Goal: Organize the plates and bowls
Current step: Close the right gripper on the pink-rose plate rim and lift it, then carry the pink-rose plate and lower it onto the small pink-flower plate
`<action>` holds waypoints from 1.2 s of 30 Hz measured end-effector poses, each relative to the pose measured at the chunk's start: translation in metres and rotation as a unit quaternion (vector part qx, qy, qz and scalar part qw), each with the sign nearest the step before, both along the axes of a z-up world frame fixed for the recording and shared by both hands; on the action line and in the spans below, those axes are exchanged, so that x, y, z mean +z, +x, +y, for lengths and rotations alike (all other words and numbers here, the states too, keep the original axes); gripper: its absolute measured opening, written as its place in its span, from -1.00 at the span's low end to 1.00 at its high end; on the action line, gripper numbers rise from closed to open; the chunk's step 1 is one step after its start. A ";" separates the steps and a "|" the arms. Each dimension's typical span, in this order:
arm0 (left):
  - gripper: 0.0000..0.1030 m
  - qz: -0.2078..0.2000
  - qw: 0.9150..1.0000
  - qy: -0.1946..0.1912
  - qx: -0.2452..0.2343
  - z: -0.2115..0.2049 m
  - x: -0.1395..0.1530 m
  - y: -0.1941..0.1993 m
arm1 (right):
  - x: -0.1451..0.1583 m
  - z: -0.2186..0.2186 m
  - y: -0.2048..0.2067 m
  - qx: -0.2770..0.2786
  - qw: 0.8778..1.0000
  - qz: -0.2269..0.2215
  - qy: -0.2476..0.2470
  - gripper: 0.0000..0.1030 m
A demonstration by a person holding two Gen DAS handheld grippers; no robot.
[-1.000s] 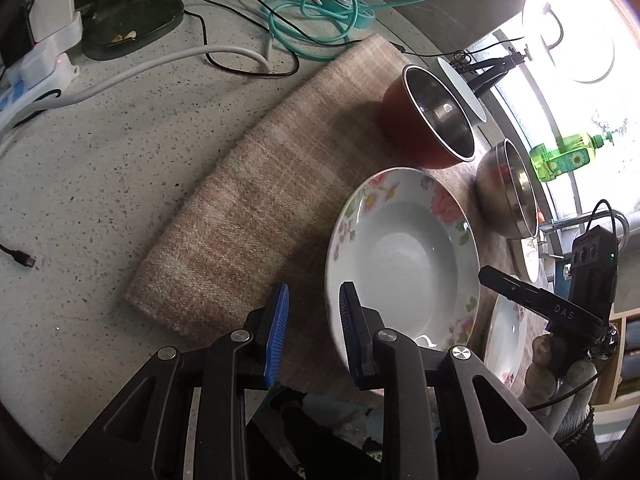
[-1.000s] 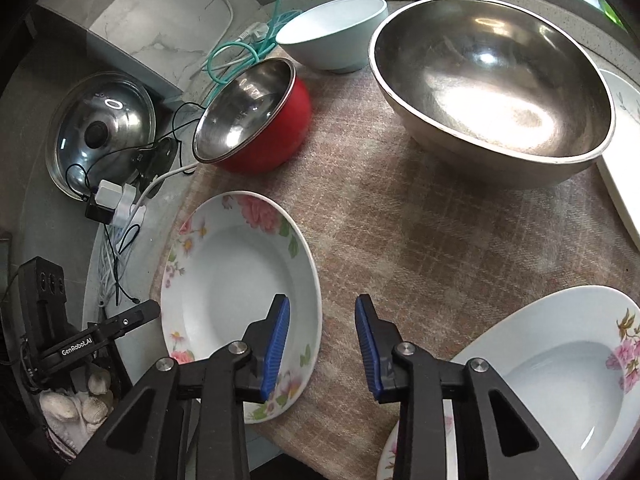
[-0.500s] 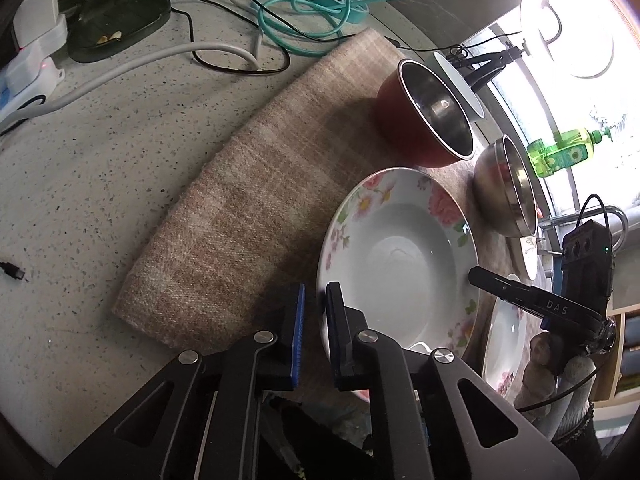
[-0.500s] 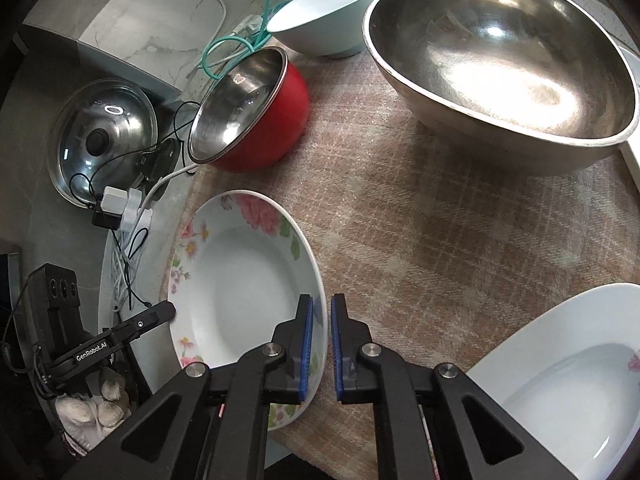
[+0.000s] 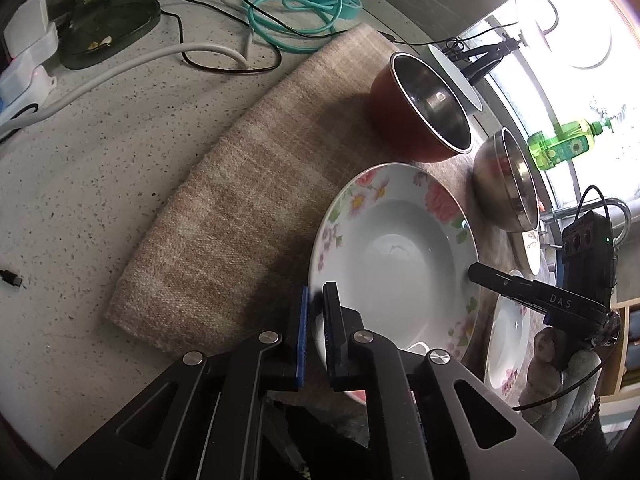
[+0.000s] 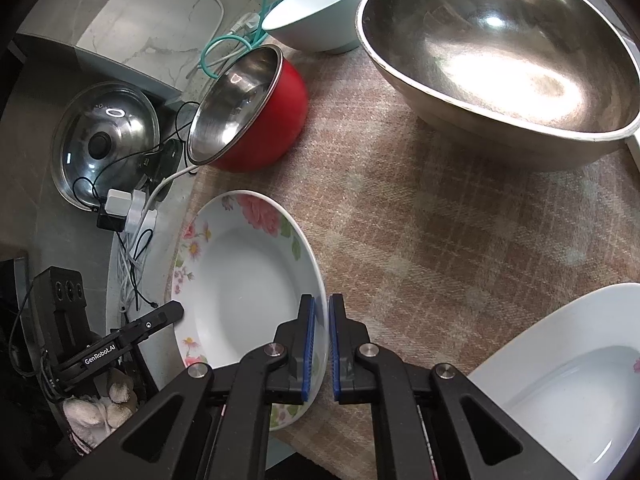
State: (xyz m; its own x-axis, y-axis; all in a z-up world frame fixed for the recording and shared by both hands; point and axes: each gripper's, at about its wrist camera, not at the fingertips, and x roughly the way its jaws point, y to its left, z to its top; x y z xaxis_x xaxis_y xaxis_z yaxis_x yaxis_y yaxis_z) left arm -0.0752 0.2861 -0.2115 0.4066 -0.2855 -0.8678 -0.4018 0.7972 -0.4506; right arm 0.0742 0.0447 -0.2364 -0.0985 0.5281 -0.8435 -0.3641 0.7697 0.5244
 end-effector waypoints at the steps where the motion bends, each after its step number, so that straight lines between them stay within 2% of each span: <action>1: -0.88 0.000 1.000 0.002 -0.001 0.000 0.000 0.000 | 0.000 0.000 0.000 0.000 1.000 0.000 0.000 -0.87; 23: -0.88 0.001 1.000 0.020 -0.008 -0.006 0.003 0.002 | -0.002 -0.006 -0.002 -0.011 1.000 0.016 0.019 -0.87; 36: -0.88 -0.012 0.999 0.021 -0.022 -0.014 0.015 0.012 | 0.009 -0.030 -0.001 -0.038 0.998 0.016 0.037 -0.87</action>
State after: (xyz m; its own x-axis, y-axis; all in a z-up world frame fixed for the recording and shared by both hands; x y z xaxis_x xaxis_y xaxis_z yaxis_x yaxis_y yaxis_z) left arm -0.0633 0.2723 -0.1968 0.4151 -0.2667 -0.8698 -0.3562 0.8321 -0.4251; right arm 0.0729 0.0150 -0.2273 -0.0824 0.5958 -0.7989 -0.2880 0.7532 0.5914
